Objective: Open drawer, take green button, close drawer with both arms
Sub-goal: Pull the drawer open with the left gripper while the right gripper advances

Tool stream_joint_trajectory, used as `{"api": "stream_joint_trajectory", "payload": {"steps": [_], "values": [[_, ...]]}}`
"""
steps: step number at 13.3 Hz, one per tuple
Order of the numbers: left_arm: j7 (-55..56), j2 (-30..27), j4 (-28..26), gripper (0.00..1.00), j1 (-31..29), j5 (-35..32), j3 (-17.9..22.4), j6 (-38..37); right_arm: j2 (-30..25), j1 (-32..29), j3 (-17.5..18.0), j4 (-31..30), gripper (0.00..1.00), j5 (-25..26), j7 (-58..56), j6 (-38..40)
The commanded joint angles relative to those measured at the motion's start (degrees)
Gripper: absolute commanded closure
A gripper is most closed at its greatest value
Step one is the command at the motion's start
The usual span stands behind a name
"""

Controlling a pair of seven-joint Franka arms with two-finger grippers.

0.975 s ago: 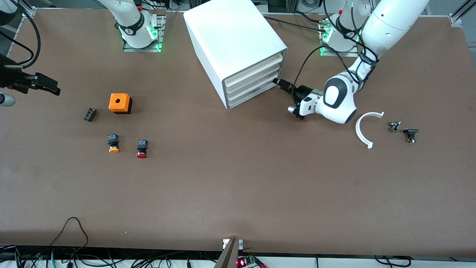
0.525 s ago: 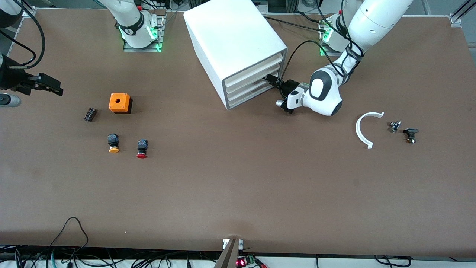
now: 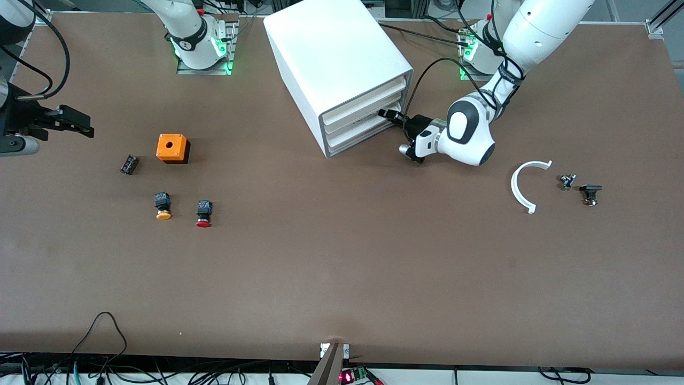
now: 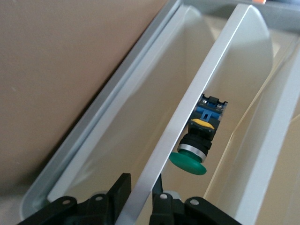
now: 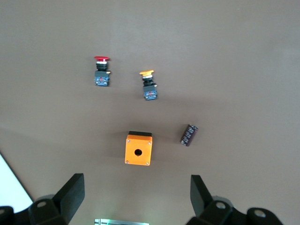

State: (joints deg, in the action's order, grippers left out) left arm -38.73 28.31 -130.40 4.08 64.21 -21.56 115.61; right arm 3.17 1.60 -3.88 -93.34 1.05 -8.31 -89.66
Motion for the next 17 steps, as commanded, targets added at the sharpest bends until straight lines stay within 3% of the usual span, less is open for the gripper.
{"api": "stream_joint_trajectory", "payload": {"steps": [1,6,7,8,9,12,15,17], "values": [[-0.99,-2.98,-1.17,1.0,-1.88,0.39,1.86,5.92,1.31,1.03,0.1,1.4,0.0,-1.67,-1.62,-0.43],[-1.08,-4.75,4.09,1.0,-6.54,-8.66,6.61,8.49,5.34,1.39,-0.43,5.7,0.0,-2.19,-8.71,-0.08],[-0.47,-4.92,4.1,0.69,-6.89,-8.67,6.53,8.31,5.88,1.56,-0.17,6.23,0.0,-2.63,-10.92,-0.52],[-1.34,-5.27,3.84,0.04,-7.16,-8.67,6.53,8.05,7.36,2.17,0.7,7.89,0.0,-2.63,-11.37,-0.61],[-1.26,-5.89,3.84,0.0,-7.16,-8.67,6.53,8.22,9.12,2.44,2.28,9.13,0.0,-2.81,-10.77,-0.61],[-0.56,-9.83,4.01,0.0,-7.33,-8.67,6.62,9.36,15.27,2.53,7.02,13.77,0.0,-5.78,-11.46,-1.66],[-0.56,-18.26,3.92,0.0,-16.27,-8.76,6.88,10.07,19.93,2.62,13.96,18.53,0.0,-6.41,-11.82,-2.62],[-0.73,-23.7,3.92,0.0,-17.7,-9.1,8.27,9.98,23.01,2.62,20.19,21.08,0.0,-6.33,-14.26,-4.03]]}}
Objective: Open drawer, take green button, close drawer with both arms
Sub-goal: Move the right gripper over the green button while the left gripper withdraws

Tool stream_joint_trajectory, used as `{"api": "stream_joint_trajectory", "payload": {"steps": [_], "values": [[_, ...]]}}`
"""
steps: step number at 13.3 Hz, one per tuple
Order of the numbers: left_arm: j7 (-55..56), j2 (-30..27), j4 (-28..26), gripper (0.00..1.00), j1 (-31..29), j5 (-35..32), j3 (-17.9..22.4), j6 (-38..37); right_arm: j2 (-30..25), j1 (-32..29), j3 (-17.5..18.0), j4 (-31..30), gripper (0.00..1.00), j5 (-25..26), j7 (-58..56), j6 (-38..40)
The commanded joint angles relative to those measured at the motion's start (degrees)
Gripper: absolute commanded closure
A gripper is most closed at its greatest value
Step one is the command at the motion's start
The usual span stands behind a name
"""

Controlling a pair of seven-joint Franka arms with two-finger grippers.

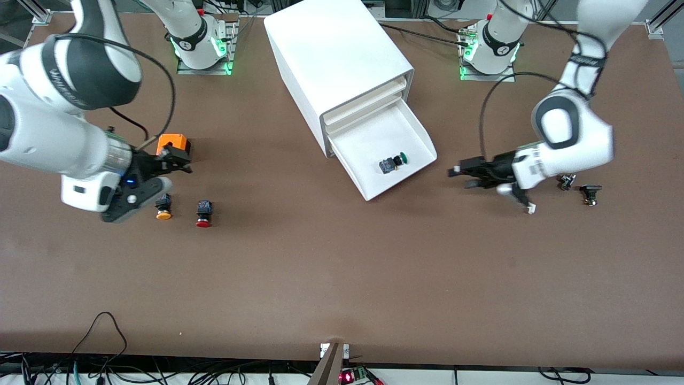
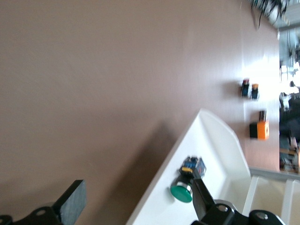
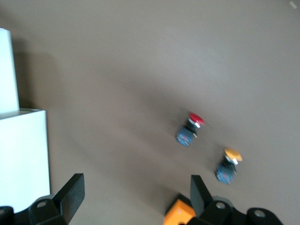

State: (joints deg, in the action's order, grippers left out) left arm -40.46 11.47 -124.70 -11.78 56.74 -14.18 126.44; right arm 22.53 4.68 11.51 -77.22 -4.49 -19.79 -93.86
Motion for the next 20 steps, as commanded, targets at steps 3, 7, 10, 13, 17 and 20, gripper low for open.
{"api": "stream_joint_trajectory", "payload": {"steps": [3,7,10,13,17,20], "values": [[1.43,-14.62,3.38,0.0,-1.75,-22.04,6.17,-7.13,11.29,0.58,16.93,12.42,0.0,1.23,-5.52,-2.55],[19.92,-16.31,22.26,0.0,0.43,-46.48,7.68,-28.22,17.18,6.73,22.31,14.11,0.0,6.5,-13.04,-8.25],[38.03,-16.57,27.23,0.0,5.53,-59.43,5.58,-36.52,19.13,9.63,22.67,14.03,0.0,10.96,-22.21,-9.51],[46.94,-16.13,26.44,0.0,6.16,-60.69,4.95,-36.53,20.18,15.51,22.41,14.11,0.0,19.58,-25.04,-8.45],[50.48,-15.17,26.44,0.0,5.81,-60.08,6.1,-36.09,24.48,25.61,18.48,16.29,0.0,25.4,-24.6,-9.94],[50.13,-15.17,26.44,0.0,5.72,-59.9,6.19,-36.0,25.9,28.01,16.79,17.1,0.0,25.58,-24.86,-10.99]]}}
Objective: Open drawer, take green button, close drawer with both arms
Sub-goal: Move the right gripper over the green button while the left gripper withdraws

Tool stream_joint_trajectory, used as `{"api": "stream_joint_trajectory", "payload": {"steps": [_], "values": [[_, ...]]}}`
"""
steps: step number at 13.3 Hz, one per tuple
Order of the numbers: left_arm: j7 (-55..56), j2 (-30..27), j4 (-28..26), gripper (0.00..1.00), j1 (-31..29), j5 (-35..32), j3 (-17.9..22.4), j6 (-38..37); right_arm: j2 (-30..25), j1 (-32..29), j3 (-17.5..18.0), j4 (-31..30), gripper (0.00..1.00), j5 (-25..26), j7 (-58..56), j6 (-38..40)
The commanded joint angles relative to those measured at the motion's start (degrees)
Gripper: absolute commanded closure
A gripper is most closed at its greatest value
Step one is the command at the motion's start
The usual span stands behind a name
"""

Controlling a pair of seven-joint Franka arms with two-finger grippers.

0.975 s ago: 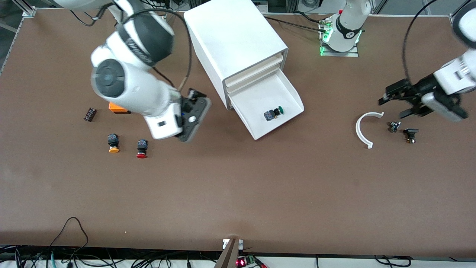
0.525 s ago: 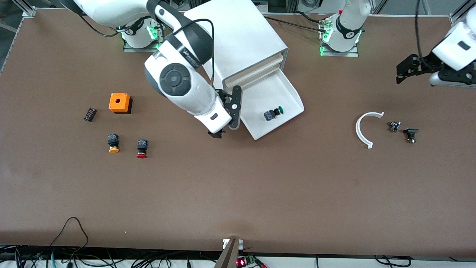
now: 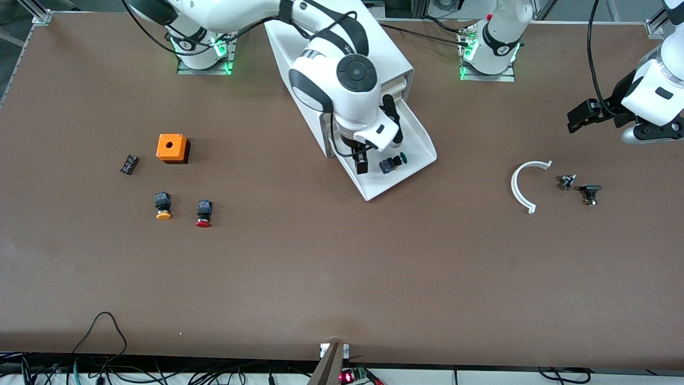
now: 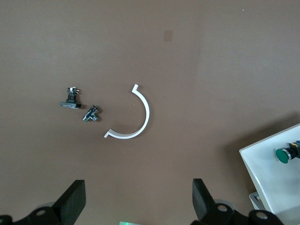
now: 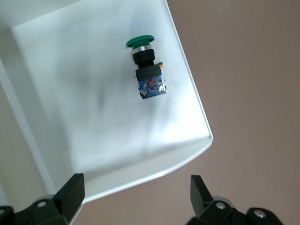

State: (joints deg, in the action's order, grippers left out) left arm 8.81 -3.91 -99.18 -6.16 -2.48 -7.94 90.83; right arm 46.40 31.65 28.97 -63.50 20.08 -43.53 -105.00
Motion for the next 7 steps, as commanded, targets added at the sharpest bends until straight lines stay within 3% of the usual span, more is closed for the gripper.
{"api": "stream_joint_trajectory", "payload": {"steps": [1,4,7], "values": [[0.86,0.22,0.92,0.0,0.1,-0.6,-0.06,-0.39,2.46,1.31,-0.76,3.38,0.0,1.88,-1.55,0.06],[0.86,0.13,0.92,0.0,0.1,-0.51,-0.06,-0.31,4.48,2.97,-0.93,3.38,0.0,4.17,-1.82,-5.63],[0.86,0.13,0.92,0.0,0.1,-0.16,-0.06,-0.31,6.33,5.52,-4.79,3.47,0.0,4.26,-1.38,-11.36]]}}
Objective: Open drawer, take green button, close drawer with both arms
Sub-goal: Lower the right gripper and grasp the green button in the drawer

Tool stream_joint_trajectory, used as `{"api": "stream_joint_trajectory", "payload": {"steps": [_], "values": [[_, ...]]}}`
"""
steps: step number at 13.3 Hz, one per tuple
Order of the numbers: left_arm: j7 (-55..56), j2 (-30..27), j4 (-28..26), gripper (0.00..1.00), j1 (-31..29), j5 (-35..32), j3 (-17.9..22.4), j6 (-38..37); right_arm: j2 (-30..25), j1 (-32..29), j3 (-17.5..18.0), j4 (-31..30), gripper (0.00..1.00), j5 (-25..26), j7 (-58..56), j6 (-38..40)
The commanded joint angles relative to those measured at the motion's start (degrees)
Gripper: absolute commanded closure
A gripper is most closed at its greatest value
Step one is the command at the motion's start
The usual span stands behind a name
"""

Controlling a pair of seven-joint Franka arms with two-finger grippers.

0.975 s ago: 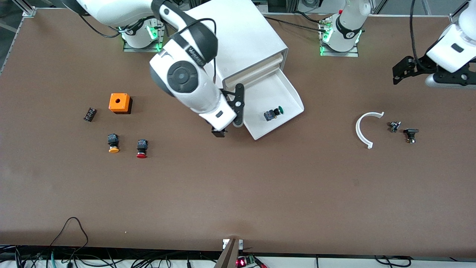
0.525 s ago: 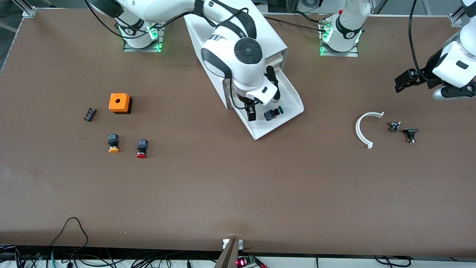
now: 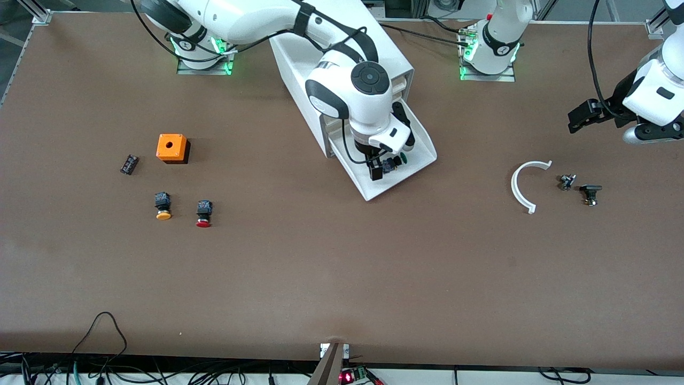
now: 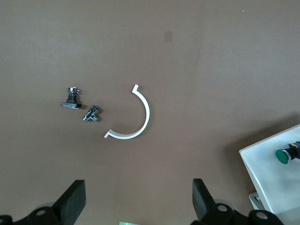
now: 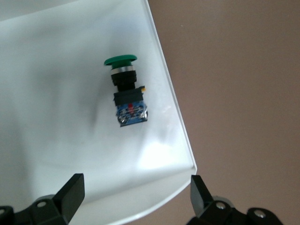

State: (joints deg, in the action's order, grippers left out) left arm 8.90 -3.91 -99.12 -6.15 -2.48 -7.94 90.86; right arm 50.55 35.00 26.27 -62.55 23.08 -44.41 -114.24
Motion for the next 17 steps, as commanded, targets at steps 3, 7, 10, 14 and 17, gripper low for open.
{"api": "stream_joint_trajectory", "payload": {"steps": [3,7,10,14,17], "values": [[0.68,0.13,0.95,0.0,0.0,0.37,-0.06,-0.33,2.98,2.71,-2.36,2.52,0.0,1.27,-0.59,-1.78],[0.68,0.13,0.95,0.0,-0.09,0.37,-0.06,-0.33,3.15,5.34,-2.54,2.43,0.04,1.35,3.17,-1.78],[0.68,0.13,0.95,0.0,-0.09,0.37,-0.06,-0.33,5.0,6.22,-3.33,2.52,0.02,2.84,5.04,-3.09],[0.68,0.13,0.95,0.0,-0.18,0.37,-0.06,-0.33,5.88,6.4,-4.2,2.52,0.02,3.11,5.74,-5.81],[0.68,0.13,0.95,0.0,-0.18,0.37,-0.06,-0.33,6.58,6.57,-4.82,2.52,0.02,3.11,6.0,-7.92]]}}
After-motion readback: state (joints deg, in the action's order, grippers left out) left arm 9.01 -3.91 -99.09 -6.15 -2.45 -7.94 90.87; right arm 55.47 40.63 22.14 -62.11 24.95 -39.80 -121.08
